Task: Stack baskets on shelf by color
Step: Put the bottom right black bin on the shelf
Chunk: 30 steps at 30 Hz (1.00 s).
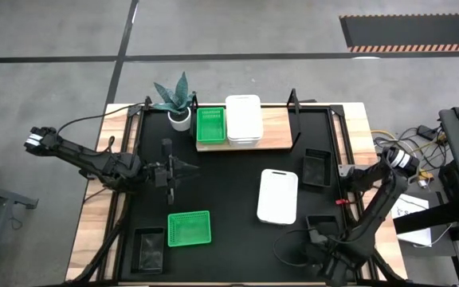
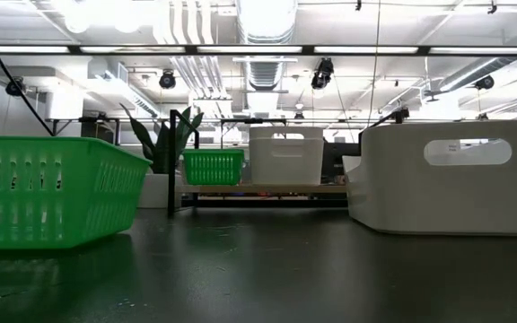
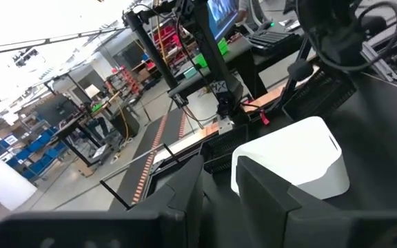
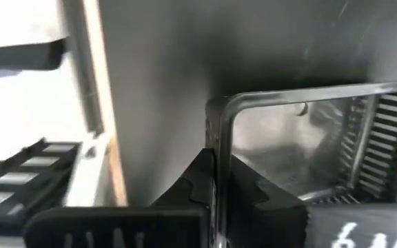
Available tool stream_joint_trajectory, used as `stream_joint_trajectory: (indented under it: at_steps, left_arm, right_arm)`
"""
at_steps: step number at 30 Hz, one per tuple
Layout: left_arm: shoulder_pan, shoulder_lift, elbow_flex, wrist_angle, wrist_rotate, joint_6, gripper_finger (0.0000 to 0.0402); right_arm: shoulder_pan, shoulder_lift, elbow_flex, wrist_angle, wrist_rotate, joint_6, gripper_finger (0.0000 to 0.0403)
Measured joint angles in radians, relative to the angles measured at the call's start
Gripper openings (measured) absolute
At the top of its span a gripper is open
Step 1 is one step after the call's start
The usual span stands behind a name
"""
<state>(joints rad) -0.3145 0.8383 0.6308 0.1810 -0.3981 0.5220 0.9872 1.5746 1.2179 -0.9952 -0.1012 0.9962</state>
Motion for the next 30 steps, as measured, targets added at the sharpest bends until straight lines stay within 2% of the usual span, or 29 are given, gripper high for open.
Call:
stream_joint_trajectory:
  at_steps: [3,5,13,18,22,30]
  left_arm:
    - [-0.001,0.000,0.000,0.000,0.000,-0.019,0.0074]
    - [-0.001,0.000,0.000,0.003,0.000,-0.020,0.0074]
    - [-0.001,0.026,0.000,0.024,0.000,-0.019,0.0074]
    - [0.000,0.028,0.000,0.030,0.000,-0.016,0.0074]
    - [0.000,0.028,0.000,0.040,0.000,-0.017,0.0074]
    - [0.000,0.029,0.000,0.044,0.000,-0.017,0.0074]
  right_arm:
    - [-0.004,-0.002,0.088,-0.127,-0.049,0.026,0.0008]
    - [-0.004,-0.002,0.149,-0.228,-0.033,0.045,0.0008]
    - [-0.015,-0.004,0.325,-0.444,0.226,0.079,0.0008]
    - [-0.107,-0.004,0.392,-0.584,0.324,0.108,0.0008]
    - [-0.231,-0.013,0.423,-0.570,0.373,-0.066,0.0008]
    - [-0.538,-0.010,0.527,-0.545,0.469,-0.566,0.0008]
